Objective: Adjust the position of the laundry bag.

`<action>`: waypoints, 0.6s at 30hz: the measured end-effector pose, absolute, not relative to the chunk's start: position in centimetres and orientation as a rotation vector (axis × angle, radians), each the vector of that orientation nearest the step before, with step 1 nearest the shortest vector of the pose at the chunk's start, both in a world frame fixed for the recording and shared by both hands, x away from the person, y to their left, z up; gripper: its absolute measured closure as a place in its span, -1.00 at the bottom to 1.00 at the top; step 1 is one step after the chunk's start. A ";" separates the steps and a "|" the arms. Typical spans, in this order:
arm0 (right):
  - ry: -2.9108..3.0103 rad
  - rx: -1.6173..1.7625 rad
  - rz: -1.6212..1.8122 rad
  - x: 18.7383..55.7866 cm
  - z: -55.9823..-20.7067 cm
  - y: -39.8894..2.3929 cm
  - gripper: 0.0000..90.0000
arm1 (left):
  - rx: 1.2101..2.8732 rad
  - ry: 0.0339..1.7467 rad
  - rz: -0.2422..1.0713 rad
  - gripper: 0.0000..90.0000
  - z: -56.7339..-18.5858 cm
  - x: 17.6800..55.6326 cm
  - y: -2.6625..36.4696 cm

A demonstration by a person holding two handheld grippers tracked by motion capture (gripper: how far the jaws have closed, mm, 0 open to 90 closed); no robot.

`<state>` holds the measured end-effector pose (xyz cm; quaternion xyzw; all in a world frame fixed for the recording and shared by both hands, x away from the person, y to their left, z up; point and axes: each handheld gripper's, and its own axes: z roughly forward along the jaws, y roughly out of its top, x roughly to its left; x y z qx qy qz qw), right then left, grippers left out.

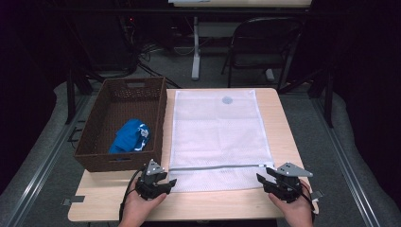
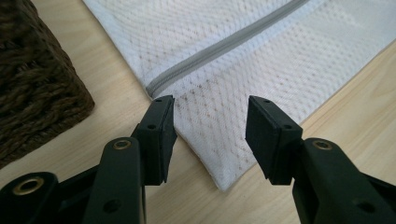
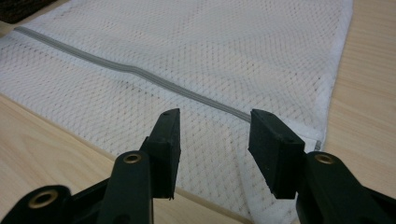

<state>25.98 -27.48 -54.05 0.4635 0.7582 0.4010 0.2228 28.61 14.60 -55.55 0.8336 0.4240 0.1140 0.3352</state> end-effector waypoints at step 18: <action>2.033 1.364 1.021 27.2 -54.5 -29.9 0.13 | 2.193 1.160 0.315 0.18 -56.5 29.6 13.9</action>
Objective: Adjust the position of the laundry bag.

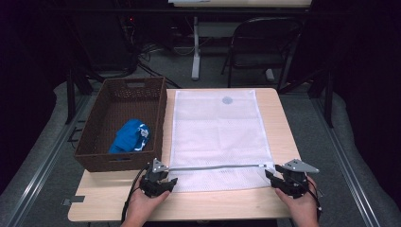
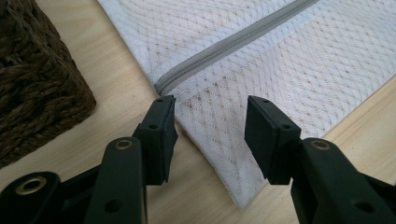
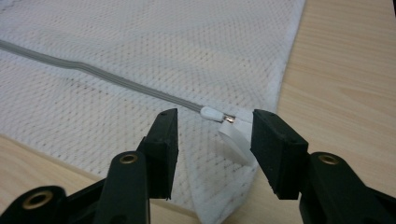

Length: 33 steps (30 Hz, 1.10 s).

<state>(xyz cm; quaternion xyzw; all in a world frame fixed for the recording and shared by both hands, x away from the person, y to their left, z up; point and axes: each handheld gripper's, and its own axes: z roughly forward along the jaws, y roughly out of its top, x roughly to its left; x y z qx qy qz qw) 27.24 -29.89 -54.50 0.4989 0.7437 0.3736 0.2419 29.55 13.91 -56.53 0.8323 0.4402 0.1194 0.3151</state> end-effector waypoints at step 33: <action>2.119 1.470 0.880 29.5 -57.7 -30.6 0.25 | 2.234 1.141 0.352 0.27 -57.3 29.6 13.1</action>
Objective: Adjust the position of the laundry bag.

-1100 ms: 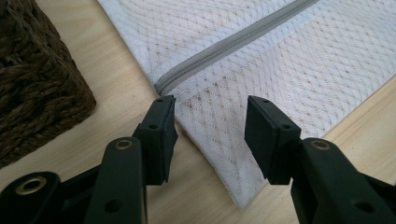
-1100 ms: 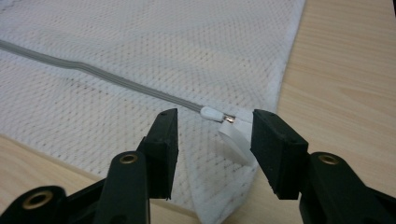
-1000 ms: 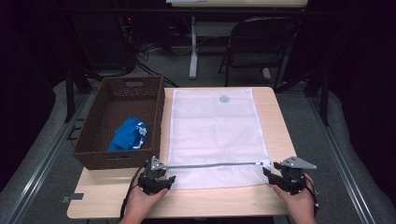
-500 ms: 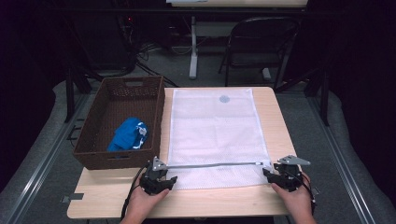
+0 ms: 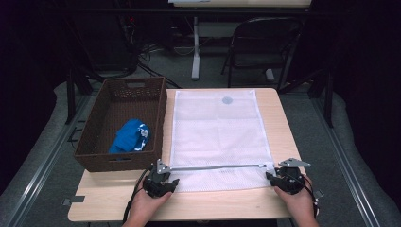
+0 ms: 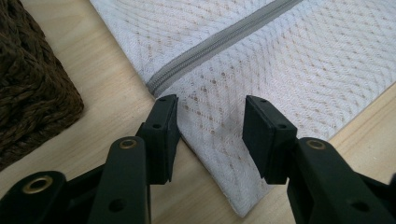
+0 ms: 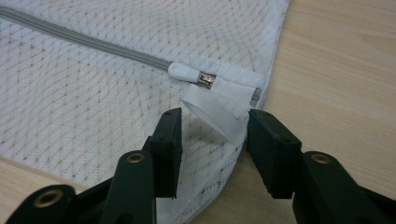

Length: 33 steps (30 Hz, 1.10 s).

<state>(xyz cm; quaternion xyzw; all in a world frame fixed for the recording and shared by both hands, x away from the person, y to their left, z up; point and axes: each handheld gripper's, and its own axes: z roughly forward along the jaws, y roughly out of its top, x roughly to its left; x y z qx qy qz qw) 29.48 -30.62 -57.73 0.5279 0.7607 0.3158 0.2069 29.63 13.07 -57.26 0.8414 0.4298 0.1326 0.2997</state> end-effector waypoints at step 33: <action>2.133 1.438 0.876 29.4 -57.4 -29.9 0.98 | 2.214 1.144 0.318 0.96 -57.2 30.4 12.7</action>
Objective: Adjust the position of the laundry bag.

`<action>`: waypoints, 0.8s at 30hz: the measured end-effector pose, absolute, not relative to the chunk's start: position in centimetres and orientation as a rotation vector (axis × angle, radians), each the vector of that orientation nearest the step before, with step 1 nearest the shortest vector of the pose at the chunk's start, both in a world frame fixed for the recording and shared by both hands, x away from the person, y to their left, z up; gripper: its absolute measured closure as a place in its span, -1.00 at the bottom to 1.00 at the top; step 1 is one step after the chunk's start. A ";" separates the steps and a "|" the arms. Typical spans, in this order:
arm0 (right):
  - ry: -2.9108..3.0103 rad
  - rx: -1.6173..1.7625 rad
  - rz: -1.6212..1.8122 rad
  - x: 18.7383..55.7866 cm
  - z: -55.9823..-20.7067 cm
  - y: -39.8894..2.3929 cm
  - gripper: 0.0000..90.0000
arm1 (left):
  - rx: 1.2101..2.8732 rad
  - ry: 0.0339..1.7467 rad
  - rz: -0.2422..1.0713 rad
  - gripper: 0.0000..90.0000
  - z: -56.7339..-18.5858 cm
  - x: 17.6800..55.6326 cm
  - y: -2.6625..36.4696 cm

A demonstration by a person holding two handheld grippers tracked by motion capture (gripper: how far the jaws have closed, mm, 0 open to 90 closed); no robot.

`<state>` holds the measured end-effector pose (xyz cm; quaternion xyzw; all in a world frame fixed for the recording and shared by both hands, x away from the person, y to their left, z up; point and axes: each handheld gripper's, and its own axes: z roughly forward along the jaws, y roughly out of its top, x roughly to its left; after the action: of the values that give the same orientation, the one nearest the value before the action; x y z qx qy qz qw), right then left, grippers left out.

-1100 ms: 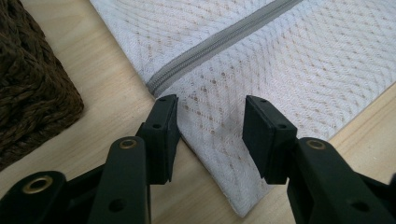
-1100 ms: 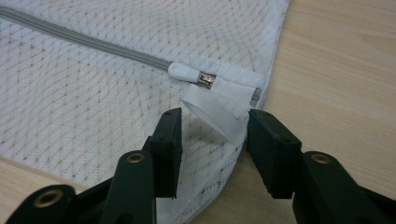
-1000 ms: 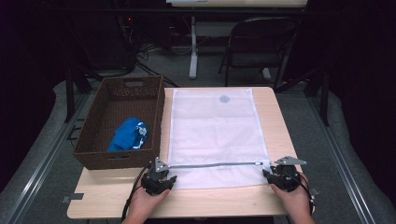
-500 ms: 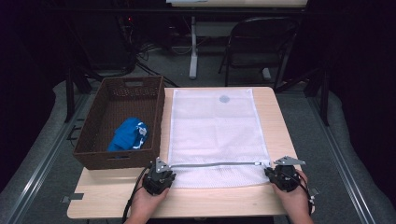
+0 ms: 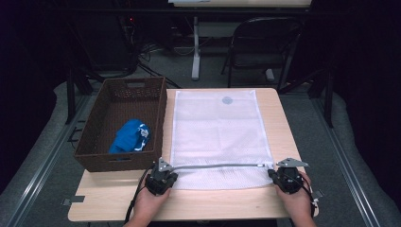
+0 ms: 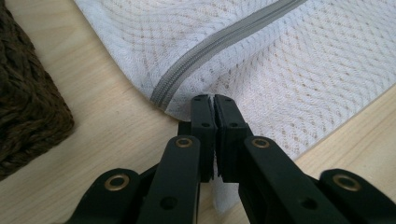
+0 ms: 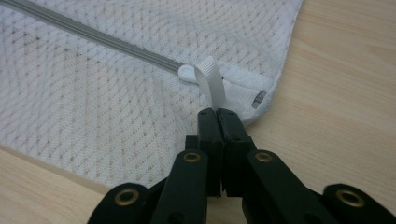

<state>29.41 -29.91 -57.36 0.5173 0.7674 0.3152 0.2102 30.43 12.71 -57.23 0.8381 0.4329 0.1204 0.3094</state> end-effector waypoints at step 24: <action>2.223 1.300 0.910 30.8 -53.1 -29.4 0.98 | 2.178 1.179 0.199 0.97 -52.7 32.5 13.3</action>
<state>30.80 -29.39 -53.11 0.4661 0.7967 0.3263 0.2037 32.45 13.34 -52.68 0.8298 0.4492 0.0758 0.3223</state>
